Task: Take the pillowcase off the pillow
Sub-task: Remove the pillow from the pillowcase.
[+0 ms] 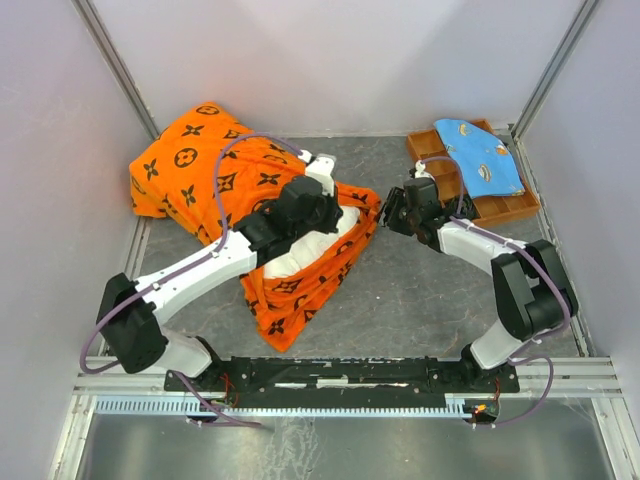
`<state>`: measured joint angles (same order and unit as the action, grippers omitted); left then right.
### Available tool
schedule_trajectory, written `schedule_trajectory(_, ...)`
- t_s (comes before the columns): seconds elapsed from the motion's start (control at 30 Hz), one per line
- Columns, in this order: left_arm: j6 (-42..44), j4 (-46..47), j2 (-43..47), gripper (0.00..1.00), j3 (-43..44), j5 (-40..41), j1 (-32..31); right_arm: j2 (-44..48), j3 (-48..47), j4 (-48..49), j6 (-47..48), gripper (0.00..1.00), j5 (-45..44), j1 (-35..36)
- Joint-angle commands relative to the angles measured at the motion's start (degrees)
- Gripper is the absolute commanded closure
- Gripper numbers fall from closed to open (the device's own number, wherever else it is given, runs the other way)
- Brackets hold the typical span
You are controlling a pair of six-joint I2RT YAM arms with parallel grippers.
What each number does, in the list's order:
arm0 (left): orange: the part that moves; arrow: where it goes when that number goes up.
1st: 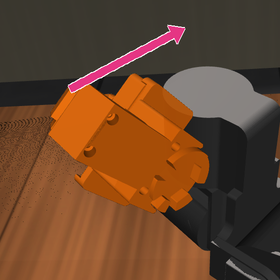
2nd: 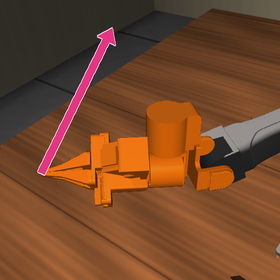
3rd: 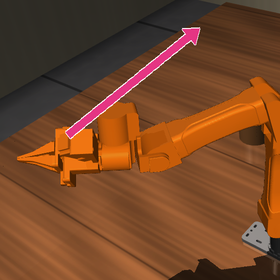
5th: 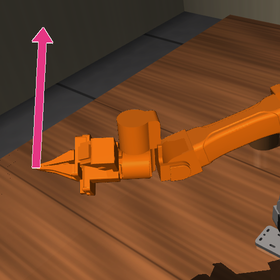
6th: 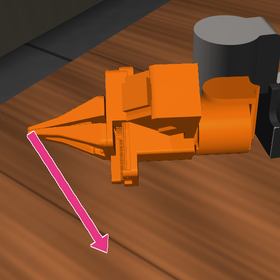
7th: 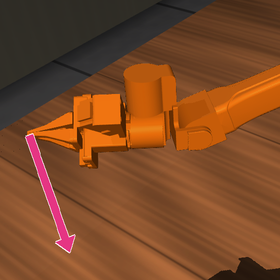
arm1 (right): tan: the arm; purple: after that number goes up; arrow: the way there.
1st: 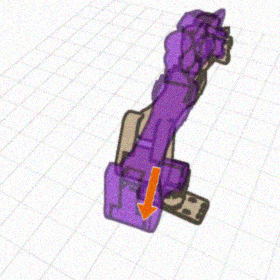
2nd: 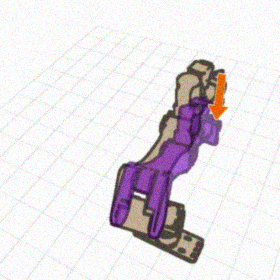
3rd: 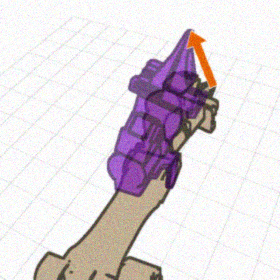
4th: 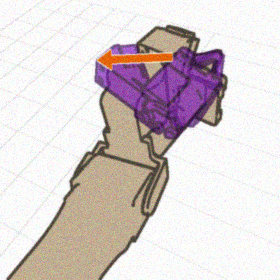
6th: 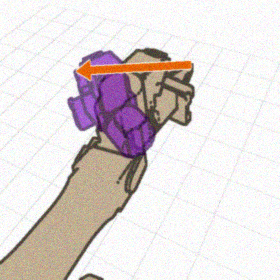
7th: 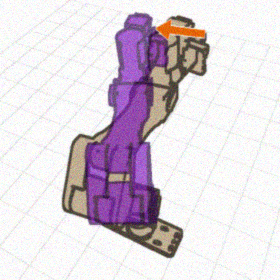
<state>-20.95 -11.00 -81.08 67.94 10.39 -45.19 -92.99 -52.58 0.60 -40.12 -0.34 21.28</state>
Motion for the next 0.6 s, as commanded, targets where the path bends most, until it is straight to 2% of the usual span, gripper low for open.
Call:
schedule_trajectory(0.0,1.44,-4.21,1.64,0.97,2.98,0.3,-4.14,4.8,0.9,-1.75,2.08,0.42,-2.78,-0.2)
schedule_trajectory(0.2,1.44,-4.73,5.34,0.97,-3.62,0.3,-5.97,5.77,0.67,-2.81,3.01,0.39,-3.0,-0.21)
schedule_trajectory(0.37,1.44,-10.42,6.23,0.97,-2.79,0.3,-6.8,5.31,0.6,-2.91,2.95,0.37,-2.48,-0.22)
schedule_trajectory(0.57,1.44,-3.02,9.42,0.97,-6.08,0.3,-6.79,4.55,0.09,-2.4,2.24,0.37,-0.51,-0.18)
